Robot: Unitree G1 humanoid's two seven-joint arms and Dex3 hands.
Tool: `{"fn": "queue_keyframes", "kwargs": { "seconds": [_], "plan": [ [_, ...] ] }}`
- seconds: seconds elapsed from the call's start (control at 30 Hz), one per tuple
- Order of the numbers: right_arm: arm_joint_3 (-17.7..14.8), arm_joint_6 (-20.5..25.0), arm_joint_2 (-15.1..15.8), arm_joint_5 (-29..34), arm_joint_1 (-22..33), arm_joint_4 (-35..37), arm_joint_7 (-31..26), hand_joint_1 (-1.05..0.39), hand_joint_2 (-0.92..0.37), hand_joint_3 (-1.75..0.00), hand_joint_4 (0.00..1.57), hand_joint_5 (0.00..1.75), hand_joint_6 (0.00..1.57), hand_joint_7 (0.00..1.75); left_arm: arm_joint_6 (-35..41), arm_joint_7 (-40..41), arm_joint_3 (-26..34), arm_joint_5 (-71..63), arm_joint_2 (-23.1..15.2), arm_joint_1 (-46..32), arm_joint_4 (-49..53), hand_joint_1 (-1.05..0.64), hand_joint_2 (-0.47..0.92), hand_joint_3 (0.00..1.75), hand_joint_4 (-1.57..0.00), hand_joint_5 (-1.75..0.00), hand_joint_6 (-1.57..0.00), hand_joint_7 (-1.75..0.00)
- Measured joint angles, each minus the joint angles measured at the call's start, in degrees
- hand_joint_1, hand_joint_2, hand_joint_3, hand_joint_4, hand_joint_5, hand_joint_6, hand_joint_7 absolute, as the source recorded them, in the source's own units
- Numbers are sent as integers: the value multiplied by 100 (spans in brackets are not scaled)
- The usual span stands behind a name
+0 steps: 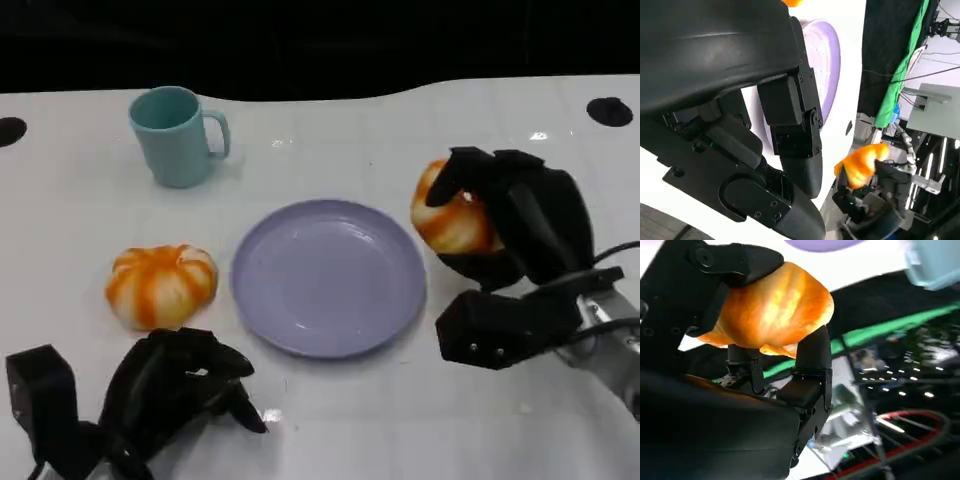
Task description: Grasp the bread from the table and place it into the plate.
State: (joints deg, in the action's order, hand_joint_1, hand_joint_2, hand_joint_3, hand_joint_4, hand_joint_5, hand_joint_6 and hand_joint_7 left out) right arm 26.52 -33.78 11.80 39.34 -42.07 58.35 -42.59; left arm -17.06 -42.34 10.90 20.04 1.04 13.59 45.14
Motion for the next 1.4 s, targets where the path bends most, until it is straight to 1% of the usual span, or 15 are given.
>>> {"fn": "queue_keyframes", "kwargs": {
  "seconds": [0.1,0.23,0.33,0.47,0.63,0.73,0.8,0.83,0.9,0.93,0.97,1.07,1.17,1.3,1.4],
  "plan": [
    [-14,-149,-118,-50,0,-233,228,-8,-21,-147,102,175,81,165,-1,0,-11,-3,1,-15,-14,-105,72,0,-157,-59,-157,-21],
    [20,-170,-296,-40,-7,-373,502,-7,-24,-141,99,175,76,174,-2,0,-24,-3,1,-42,-24,-105,72,0,-157,-59,-157,-21],
    [99,-222,-421,-32,-43,-368,731,-9,-26,-138,99,175,88,144,-3,-1,-28,0,1,-59,-24,-105,72,0,-157,-59,-157,-20],
    [186,-219,-624,47,-192,-245,913,-13,-29,-133,99,175,80,169,-8,0,-39,-2,2,-65,-33,-105,72,0,-157,-60,-157,-21],
    [335,-141,-895,176,-432,121,953,-12,-31,-130,99,175,77,174,-50,0,-49,-4,3,-70,-37,-105,72,0,-157,-59,-157,-20],
    [365,-110,-1042,227,-489,374,927,-15,-36,-129,96,175,77,167,-48,0,-49,-4,3,-71,-39,-105,72,0,-157,-59,-157,-20],
    [367,-62,-1110,230,-518,553,928,-17,-38,-125,91,175,81,141,-48,0,-49,-4,3,-71,-39,-105,72,0,-157,-59,-157,-20],
    [366,-14,-1134,228,-521,618,940,-17,-39,-118,88,170,83,124,-48,0,-49,-4,3,-71,-39,-105,72,0,-157,-59,-157,-20],
    [366,99,-1162,229,-522,699,1013,-23,-54,-78,83,145,87,77,-49,0,-50,-4,3,-71,-40,-105,72,0,-157,-59,-157,-20],
    [367,156,-1165,229,-522,708,1071,-24,-58,-66,78,136,87,62,-49,0,-51,-4,3,-71,-40,-105,72,0,-157,-59,-157,-20],
    [366,206,-1167,226,-525,708,1133,-27,-63,-56,70,119,83,45,-49,0,-54,-4,3,-71,-40,-105,72,0,-157,-59,-157,-20],
    [357,289,-1172,187,-543,702,1424,-36,-72,-38,57,74,69,18,-48,3,-60,-5,3,-72,-50,-105,72,0,-157,-60,-157,-21],
    [357,289,-1164,157,-543,657,1692,-48,-89,-15,38,47,52,3,-47,4,-60,-4,4,-72,-57,-105,72,0,-157,-59,-157,-21],
    [347,299,-1115,106,-542,500,2162,-68,-92,-18,9,33,27,0,-48,15,-68,-5,4,-72,-57,-105,72,0,-157,-60,-157,-21],
    [305,397,-1098,-56,-540,356,2613,-76,-92,-21,1,23,17,0,-49,26,-74,-5,5,-72,-57,-105,72,0,-157,-60,-157,-21]
  ]
}}
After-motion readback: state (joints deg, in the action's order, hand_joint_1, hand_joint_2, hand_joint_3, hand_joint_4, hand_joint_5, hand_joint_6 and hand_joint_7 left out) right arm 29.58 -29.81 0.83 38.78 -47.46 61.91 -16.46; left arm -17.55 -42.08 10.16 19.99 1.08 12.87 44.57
